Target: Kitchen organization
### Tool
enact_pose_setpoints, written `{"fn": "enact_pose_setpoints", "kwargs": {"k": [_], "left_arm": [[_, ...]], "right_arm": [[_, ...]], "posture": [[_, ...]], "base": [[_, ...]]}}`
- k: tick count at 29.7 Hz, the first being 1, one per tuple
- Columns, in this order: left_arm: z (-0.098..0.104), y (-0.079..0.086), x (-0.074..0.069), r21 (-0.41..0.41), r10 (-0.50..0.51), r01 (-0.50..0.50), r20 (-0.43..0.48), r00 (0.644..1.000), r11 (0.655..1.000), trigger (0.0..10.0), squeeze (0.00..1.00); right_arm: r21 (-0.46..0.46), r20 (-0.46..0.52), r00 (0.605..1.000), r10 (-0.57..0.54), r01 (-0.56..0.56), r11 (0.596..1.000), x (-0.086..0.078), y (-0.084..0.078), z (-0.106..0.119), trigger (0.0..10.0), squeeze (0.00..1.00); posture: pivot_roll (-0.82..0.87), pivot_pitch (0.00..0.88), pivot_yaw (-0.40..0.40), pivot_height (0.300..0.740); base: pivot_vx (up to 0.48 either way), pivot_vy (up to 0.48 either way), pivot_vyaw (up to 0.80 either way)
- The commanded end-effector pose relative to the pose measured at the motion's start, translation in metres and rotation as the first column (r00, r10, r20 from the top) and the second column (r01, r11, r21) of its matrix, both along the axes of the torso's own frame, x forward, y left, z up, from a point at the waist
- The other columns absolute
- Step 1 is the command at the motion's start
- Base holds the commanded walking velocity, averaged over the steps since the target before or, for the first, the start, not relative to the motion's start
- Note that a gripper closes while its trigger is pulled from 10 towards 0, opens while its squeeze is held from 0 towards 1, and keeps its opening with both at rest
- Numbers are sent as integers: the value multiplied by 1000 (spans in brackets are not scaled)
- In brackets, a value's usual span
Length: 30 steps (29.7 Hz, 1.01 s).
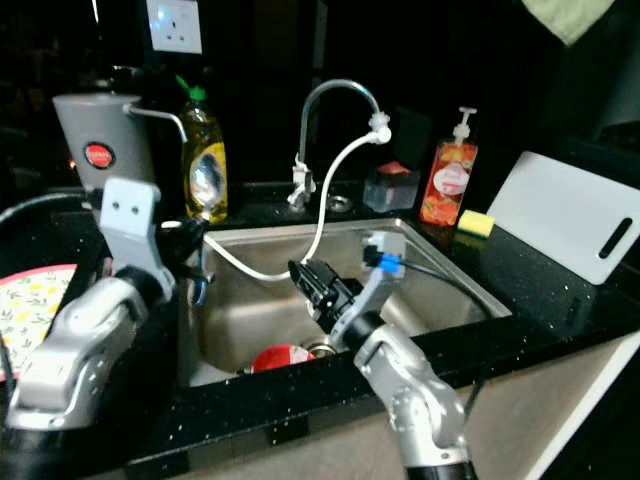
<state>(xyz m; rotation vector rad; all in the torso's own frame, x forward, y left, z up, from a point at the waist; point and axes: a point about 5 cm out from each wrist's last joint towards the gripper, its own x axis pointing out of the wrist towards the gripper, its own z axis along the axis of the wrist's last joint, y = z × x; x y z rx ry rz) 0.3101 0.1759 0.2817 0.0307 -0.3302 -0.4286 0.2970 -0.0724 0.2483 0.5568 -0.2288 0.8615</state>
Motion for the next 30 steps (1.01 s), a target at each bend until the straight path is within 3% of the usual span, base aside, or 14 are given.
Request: {"fn": "enact_pose_setpoints", "kwargs": {"k": [1,2,7,9,11,12,14,18,21,30], "left_arm": [[7,-3,-7,-8,-76,76,36,996,997,10000,0],[6,-8,-9,-29,-146,146,25,989,989,10000,0],[-3,-22,-9,-60,-269,267,-30,963,962,10000,0],[-3,-22,-9,-60,-269,267,-30,963,962,10000,0],[-6,-33,-10,-90,-371,365,-58,927,927,10000,0],[-6,-33,-10,-90,-371,365,-58,927,927,10000,0],[-5,-41,-14,-97,-447,441,-58,893,892,10000,0],[-9,-48,-15,-78,-466,461,-74,882,884,10000,0],[-10,-58,-19,-84,-510,505,-73,857,859,10000,0],[-13,-64,-20,-81,-540,534,-87,837,842,10000,0]], "right_arm": [[33,0,999,49,-49,998,-6,-2,1,10000,0],[67,-2,996,86,-85,994,-8,0,4,10000,0],[154,-23,992,127,-122,981,-9,3,8,10000,0],[154,-23,992,127,-122,981,-9,3,8,10000,0],[218,-48,991,122,-109,970,-6,2,11,10000,0],[218,-48,991,122,-109,970,-6,2,11,10000,0],[250,-61,993,103,-85,964,-2,-3,13,10000,0],[249,-69,994,83,-64,966,0,-7,13,10000,0],[222,-97,994,45,-23,975,3,-9,9,10000,0],[146,-144,987,-71,92,985,13,-13,3,10000,0]], "posture": [[-46,0,-104,740],[-49,0,-106,740],[-49,0,-114,740],[-49,0,-114,740],[-52,0,-109,740],[-52,0,-109,740],[-55,0,-108,740],[-60,0,-108,740],[-62,0,-109,740],[-68,0,-108,740]], "base": [[0,0,0],[0,0,0],[0,0,0],[0,0,0],[0,0,0],[0,0,0],[0,0,0],[0,0,0],[0,0,0],[0,0,0]]}}
